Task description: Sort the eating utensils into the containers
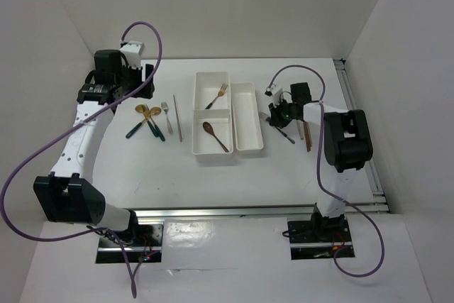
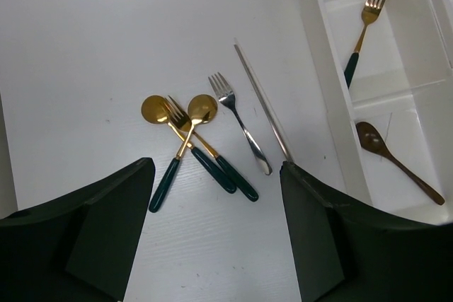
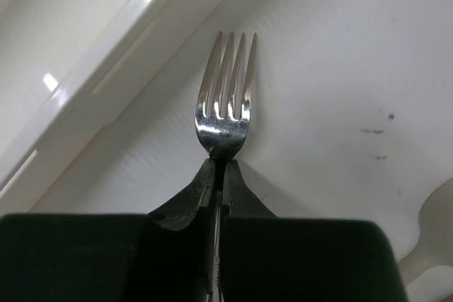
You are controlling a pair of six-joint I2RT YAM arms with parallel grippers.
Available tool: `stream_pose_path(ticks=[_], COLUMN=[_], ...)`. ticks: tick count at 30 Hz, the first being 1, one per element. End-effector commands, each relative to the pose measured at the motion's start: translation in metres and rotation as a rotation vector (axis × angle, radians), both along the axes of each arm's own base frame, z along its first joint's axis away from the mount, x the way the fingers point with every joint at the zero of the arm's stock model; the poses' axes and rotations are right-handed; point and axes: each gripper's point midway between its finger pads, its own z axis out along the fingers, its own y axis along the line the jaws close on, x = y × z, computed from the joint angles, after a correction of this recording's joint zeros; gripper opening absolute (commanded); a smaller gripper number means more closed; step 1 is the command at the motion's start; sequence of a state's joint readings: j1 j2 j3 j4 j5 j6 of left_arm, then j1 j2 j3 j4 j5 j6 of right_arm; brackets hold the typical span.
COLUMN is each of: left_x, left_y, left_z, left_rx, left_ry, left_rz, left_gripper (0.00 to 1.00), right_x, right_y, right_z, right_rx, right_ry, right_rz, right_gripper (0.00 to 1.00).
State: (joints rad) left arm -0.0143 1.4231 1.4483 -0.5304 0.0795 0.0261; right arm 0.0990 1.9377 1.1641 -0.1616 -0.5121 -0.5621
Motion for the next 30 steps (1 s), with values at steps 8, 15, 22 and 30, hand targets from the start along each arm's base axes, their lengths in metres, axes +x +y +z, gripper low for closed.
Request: stream_pose_path(ticks=[8,15,22,30], left_x=[-0.003,-0.007,-0.019,-0.047], left_y=[0.000,-0.001,0.003,-0.001], left_z=[-0.015,-0.019,-0.019,-0.023], left_rx=[-0.018,-0.035,-0.024,-0.046], left_ry=[-0.011,-0.014,-0.015,0.033], left_rz=[0.005,0.016,0.033,0.008], left_gripper=[0.85,0.85,0.85,0.85], right_x=[-0.001,0.027,0.061,0.080], right_y=[-0.046,-0.021,0.073,0.158], right_z=[0.122,0.209,0.270,0.288], right_rx=[0.059,0.255,0.494,0.605], right_ry=[-0.161,-0.278,-0.316,-0.405], right_rz=[-0.240,-0.303,-0.218,-0.111], right_gripper=[0.00,0.00,0.00,0.00])
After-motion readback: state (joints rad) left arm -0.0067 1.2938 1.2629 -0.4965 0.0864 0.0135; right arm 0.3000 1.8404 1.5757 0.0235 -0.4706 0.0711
